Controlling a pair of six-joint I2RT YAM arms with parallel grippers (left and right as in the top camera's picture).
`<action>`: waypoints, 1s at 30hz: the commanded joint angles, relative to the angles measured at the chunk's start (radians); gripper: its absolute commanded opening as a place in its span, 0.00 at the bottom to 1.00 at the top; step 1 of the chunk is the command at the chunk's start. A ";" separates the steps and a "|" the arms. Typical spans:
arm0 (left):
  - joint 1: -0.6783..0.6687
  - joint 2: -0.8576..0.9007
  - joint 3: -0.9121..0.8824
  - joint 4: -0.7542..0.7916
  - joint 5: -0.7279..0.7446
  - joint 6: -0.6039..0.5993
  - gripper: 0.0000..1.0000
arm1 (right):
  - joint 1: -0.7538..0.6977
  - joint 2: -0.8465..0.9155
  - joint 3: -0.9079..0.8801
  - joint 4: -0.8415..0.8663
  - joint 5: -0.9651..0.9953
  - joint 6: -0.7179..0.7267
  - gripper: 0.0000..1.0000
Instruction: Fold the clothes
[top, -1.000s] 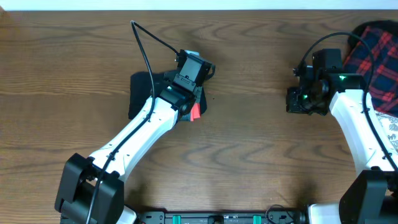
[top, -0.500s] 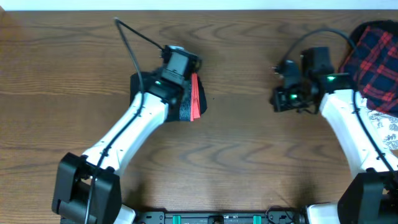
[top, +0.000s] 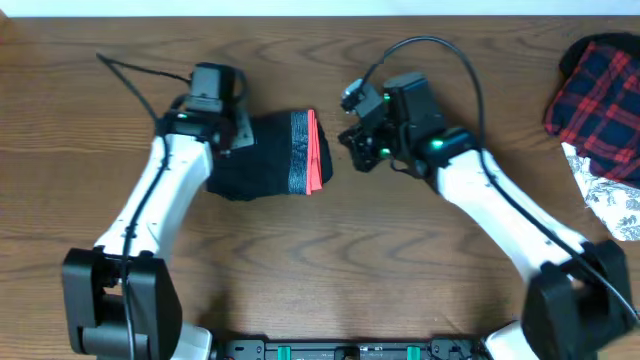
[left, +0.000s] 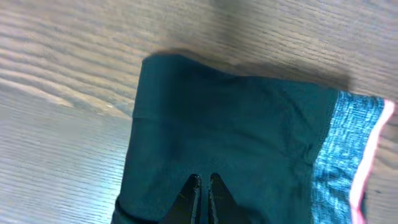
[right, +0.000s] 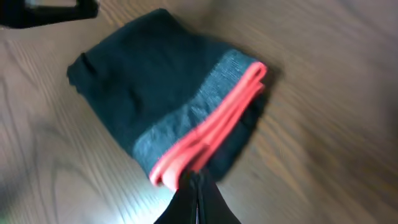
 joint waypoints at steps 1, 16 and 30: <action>0.072 0.006 0.020 -0.010 0.197 -0.014 0.07 | 0.037 0.120 0.009 0.095 -0.119 0.159 0.01; 0.157 0.140 0.019 -0.046 0.307 -0.013 0.06 | 0.066 0.391 0.009 0.377 -0.376 0.327 0.02; 0.159 0.268 0.016 -0.184 0.207 -0.025 0.06 | 0.058 0.426 0.009 0.290 -0.301 0.327 0.04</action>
